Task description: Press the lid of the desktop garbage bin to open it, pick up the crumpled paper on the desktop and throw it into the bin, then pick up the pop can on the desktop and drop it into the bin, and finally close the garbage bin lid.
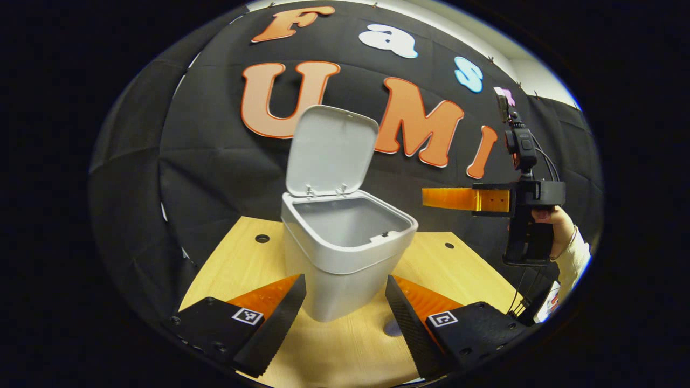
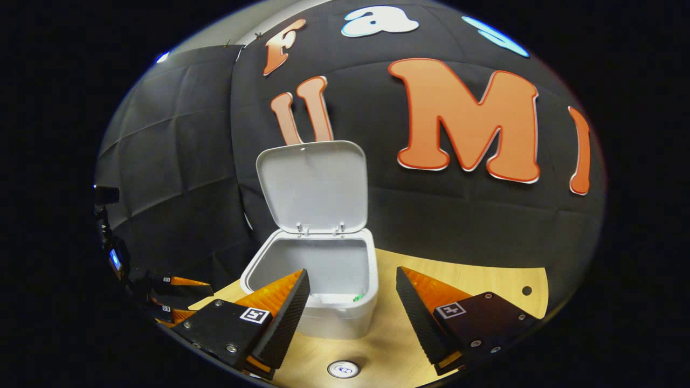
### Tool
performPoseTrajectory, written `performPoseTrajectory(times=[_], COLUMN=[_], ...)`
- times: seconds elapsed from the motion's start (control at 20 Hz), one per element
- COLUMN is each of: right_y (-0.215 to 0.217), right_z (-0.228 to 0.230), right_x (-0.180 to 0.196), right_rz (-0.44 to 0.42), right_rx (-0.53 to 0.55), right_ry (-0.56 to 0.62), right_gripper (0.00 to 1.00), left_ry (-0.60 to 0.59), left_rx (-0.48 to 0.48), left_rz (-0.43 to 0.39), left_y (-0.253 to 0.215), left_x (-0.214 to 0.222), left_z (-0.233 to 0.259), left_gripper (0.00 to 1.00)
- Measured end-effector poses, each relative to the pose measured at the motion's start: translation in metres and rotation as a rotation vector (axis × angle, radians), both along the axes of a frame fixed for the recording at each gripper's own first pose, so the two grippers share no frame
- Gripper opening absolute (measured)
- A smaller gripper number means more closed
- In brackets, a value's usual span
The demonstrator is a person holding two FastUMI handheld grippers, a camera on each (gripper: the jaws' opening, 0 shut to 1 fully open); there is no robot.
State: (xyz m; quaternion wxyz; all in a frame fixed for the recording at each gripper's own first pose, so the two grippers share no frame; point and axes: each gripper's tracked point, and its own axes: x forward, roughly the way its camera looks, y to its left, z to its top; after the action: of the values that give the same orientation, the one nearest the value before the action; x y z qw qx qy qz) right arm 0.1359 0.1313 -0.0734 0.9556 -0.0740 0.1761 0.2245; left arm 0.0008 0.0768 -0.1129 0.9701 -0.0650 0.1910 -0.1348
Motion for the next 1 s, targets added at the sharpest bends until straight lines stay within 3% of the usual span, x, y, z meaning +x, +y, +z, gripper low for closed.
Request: performPoseTrajectory(times=[0.55, 1.0], right_y=[-0.125, -0.186], right_z=[-0.007, -0.037], right_x=[-0.041, -0.072], right_rz=[-0.196, -0.289], right_rx=[0.047, 0.044], right_ry=[0.028, 0.105], right_gripper=[0.96, 0.96], left_ry=[0.063, 0.212], left_rx=[0.005, 0.135], left_rz=[-0.162, -0.248], left_y=[-0.121, -0.180], left_x=[0.009, 0.010], left_z=[-0.051, -0.139], left_gripper=[0.95, 0.97])
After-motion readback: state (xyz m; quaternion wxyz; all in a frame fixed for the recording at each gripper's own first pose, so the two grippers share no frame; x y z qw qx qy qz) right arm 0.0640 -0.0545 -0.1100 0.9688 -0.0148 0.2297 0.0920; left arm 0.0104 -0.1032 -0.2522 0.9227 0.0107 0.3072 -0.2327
